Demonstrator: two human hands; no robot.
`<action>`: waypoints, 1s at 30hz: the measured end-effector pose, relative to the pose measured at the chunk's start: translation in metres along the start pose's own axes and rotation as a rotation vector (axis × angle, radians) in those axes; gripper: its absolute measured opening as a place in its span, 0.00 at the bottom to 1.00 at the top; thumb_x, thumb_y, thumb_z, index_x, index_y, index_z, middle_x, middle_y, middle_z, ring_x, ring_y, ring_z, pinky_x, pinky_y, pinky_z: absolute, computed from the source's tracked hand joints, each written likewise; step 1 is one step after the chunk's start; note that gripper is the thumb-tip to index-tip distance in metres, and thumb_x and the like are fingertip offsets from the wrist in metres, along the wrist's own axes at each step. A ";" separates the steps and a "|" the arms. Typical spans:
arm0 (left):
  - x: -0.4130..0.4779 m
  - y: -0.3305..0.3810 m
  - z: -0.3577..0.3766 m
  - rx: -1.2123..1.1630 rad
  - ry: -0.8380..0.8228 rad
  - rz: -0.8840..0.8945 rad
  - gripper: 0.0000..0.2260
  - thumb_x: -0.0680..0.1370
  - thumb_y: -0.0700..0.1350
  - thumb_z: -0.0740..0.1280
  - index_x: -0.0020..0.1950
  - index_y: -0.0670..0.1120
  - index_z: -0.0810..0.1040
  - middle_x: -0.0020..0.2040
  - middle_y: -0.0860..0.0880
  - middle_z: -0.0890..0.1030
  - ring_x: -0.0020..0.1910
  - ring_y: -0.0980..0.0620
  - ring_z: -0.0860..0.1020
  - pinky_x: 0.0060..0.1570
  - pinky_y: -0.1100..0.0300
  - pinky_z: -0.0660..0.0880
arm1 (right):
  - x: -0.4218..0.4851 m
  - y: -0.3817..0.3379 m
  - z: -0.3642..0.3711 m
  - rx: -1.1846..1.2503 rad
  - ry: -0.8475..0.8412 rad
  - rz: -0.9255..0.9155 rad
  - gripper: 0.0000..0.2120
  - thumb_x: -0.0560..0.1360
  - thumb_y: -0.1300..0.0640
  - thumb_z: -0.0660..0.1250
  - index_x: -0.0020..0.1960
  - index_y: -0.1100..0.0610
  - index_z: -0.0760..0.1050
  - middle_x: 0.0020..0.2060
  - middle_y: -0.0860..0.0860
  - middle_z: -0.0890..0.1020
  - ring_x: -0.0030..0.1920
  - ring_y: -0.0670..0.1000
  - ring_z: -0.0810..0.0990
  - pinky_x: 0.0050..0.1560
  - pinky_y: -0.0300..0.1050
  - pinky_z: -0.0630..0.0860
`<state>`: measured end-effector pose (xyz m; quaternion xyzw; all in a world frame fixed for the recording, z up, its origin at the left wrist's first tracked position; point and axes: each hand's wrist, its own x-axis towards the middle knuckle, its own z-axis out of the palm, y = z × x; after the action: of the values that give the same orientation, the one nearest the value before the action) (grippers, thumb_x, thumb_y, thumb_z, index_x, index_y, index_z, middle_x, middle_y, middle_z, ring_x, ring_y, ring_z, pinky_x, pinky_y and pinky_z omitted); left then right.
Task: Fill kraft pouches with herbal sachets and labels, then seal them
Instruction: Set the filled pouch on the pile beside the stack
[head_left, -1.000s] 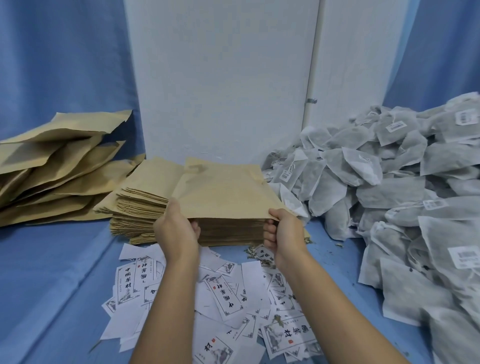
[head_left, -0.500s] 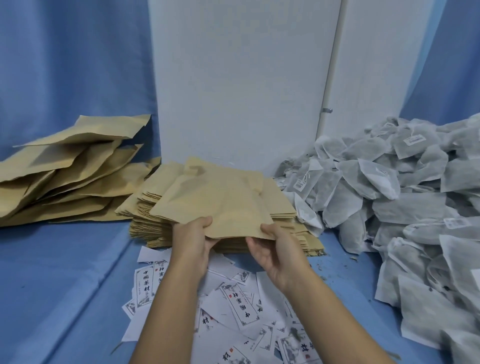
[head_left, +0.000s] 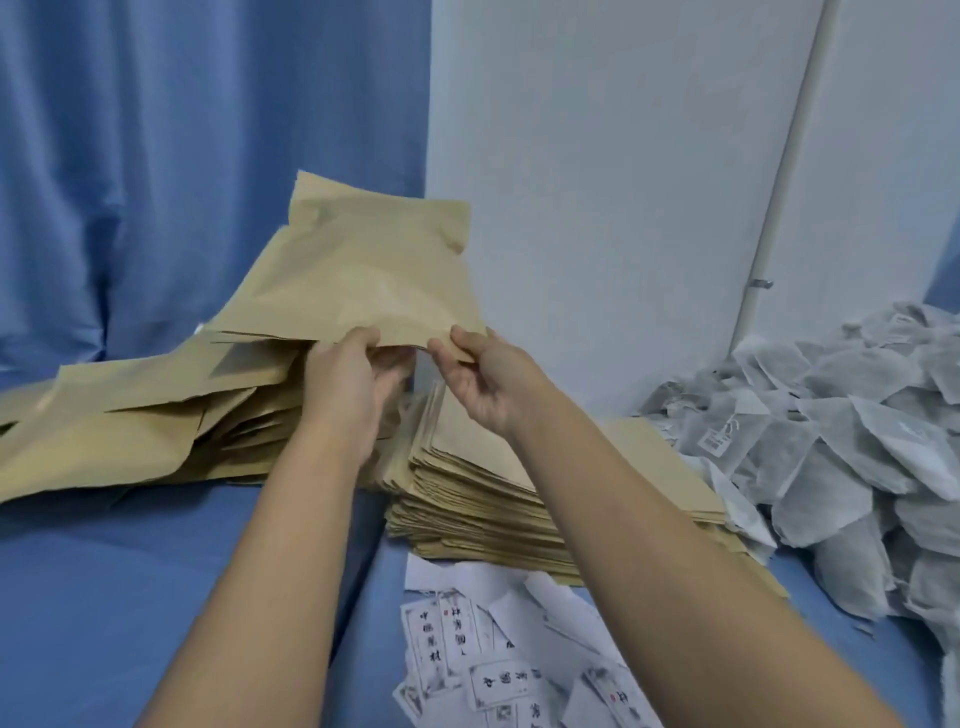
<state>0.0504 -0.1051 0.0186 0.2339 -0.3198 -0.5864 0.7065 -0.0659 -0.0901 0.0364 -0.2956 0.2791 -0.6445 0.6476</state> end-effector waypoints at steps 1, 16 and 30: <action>0.012 0.009 -0.004 0.133 0.021 -0.046 0.06 0.81 0.38 0.58 0.53 0.39 0.73 0.45 0.40 0.82 0.43 0.47 0.83 0.40 0.60 0.80 | 0.016 0.002 0.013 -0.020 -0.005 -0.001 0.03 0.81 0.68 0.57 0.53 0.63 0.68 0.41 0.61 0.76 0.22 0.51 0.80 0.21 0.37 0.75; 0.126 0.026 -0.043 -0.361 0.167 -0.017 0.12 0.83 0.36 0.53 0.65 0.36 0.66 0.59 0.42 0.74 0.52 0.48 0.79 0.46 0.58 0.78 | 0.113 0.036 0.036 0.052 0.008 0.014 0.04 0.76 0.73 0.62 0.50 0.71 0.72 0.49 0.64 0.78 0.54 0.60 0.80 0.51 0.44 0.80; 0.004 -0.043 0.002 -0.052 0.131 -0.067 0.11 0.80 0.34 0.56 0.45 0.44 0.76 0.38 0.47 0.81 0.30 0.55 0.78 0.31 0.66 0.74 | 0.015 0.028 -0.061 -0.715 0.173 -0.210 0.07 0.75 0.70 0.62 0.50 0.62 0.75 0.39 0.56 0.80 0.37 0.51 0.79 0.42 0.39 0.79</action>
<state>0.0202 -0.1173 -0.0097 0.2640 -0.2497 -0.6012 0.7117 -0.0923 -0.1071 -0.0247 -0.4741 0.5082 -0.5919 0.4082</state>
